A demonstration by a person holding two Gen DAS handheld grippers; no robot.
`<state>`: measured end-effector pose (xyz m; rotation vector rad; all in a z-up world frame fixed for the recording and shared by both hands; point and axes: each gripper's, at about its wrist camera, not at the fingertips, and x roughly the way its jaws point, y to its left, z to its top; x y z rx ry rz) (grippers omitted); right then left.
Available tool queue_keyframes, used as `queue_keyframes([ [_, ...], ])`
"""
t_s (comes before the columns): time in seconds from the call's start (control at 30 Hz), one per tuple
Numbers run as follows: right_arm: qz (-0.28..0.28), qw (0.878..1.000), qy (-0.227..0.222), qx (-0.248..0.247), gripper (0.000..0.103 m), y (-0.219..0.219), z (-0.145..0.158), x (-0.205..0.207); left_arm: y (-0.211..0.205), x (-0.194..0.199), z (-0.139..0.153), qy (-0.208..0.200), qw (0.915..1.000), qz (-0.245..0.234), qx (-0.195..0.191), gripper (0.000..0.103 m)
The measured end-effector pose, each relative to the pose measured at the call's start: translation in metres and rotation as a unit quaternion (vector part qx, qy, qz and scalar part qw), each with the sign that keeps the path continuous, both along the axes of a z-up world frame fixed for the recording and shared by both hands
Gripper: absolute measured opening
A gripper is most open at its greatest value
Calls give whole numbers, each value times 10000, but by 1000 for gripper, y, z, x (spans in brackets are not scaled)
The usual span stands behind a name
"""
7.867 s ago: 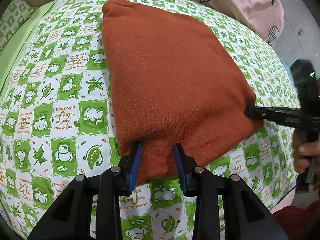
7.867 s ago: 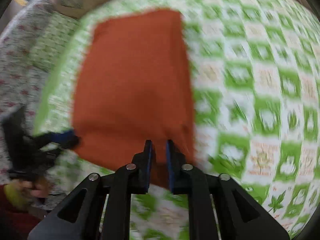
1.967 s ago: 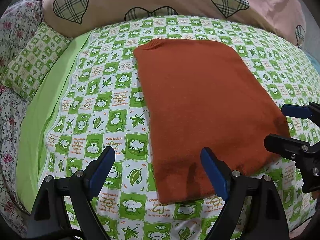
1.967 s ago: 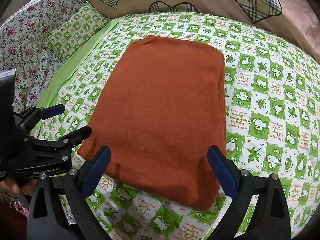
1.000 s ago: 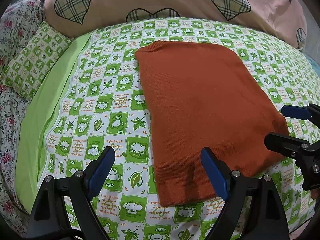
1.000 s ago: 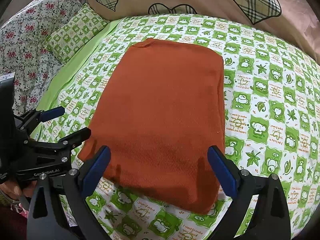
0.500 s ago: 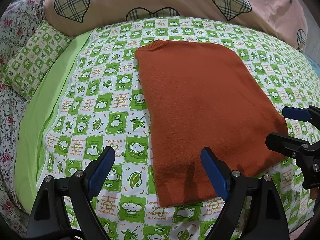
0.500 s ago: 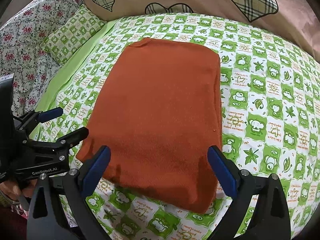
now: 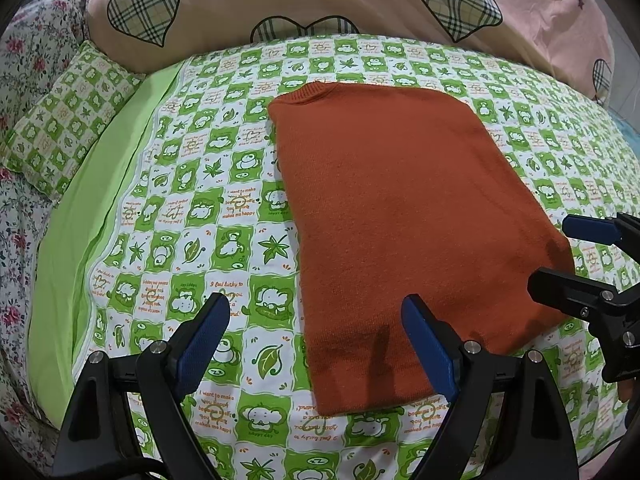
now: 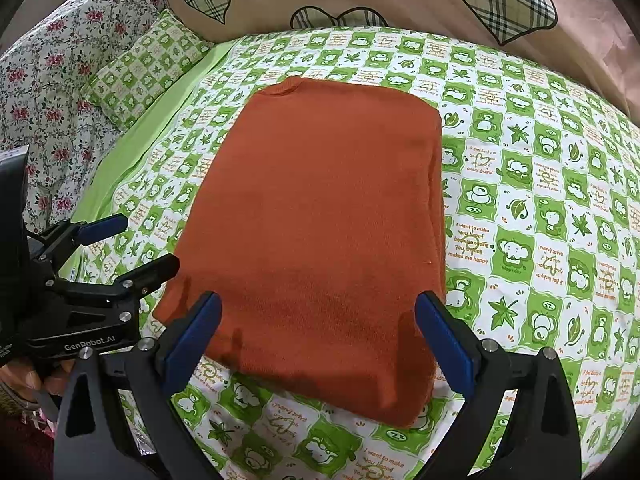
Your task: Fold small clothes
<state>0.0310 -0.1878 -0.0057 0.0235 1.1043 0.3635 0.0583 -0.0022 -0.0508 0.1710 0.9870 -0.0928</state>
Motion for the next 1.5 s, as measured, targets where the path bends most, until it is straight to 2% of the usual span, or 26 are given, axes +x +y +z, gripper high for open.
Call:
queue_keyframes([
  [1.5,-79,9999,-140,62,97,4,8,7,-1,4,2,-35,10000,69,-54,88],
])
